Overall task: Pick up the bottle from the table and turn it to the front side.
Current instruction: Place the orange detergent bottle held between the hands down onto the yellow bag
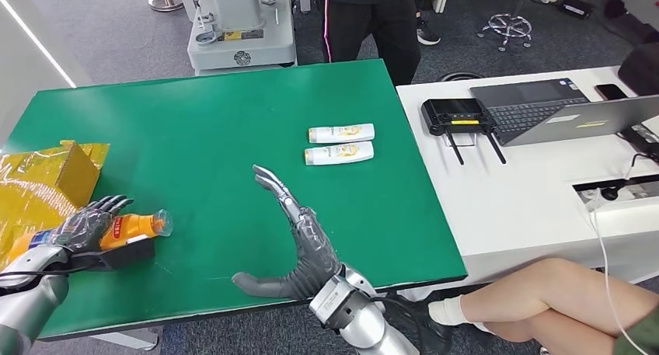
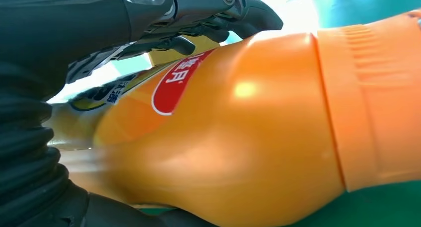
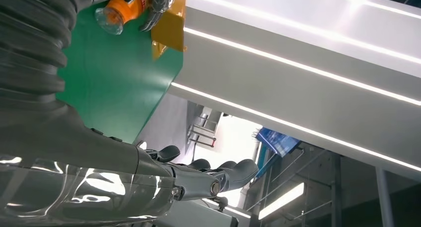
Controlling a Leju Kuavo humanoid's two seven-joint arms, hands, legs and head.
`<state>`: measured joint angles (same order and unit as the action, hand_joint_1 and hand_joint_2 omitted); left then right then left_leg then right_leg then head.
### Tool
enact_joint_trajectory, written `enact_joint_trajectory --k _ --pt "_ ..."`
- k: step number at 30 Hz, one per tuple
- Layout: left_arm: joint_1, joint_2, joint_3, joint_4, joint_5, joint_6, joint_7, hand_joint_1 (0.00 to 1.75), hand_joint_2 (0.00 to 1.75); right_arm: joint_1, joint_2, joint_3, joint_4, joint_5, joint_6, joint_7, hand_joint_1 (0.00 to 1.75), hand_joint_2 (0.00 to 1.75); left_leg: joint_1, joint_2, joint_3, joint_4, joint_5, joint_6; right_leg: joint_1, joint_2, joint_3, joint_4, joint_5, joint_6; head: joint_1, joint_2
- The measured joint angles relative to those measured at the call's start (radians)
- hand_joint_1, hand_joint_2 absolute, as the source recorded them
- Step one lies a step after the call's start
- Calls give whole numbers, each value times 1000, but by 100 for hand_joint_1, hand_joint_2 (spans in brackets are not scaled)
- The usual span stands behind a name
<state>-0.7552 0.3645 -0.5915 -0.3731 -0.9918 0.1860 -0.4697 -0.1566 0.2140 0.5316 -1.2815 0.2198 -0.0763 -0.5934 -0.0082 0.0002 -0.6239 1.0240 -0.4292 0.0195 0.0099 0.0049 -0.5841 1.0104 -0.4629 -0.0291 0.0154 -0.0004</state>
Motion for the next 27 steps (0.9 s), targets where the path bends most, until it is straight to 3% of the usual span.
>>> enact_joint_trajectory --k 11,27 --pt "-43 37 25 0 -29 -120 -65 0 175 0 0 -2 3 -12 0 -7 0 175 0 0 0 0 1 -1 0 0 -1 0 0 -1 0 0" --pt "-223 70 22 -26 -68 -247 -118 0 175 0 0 -9 3 -18 -9 -26 0 175 0 0 0 0 1 -1 0 0 -1 0 1 -1 0 0"
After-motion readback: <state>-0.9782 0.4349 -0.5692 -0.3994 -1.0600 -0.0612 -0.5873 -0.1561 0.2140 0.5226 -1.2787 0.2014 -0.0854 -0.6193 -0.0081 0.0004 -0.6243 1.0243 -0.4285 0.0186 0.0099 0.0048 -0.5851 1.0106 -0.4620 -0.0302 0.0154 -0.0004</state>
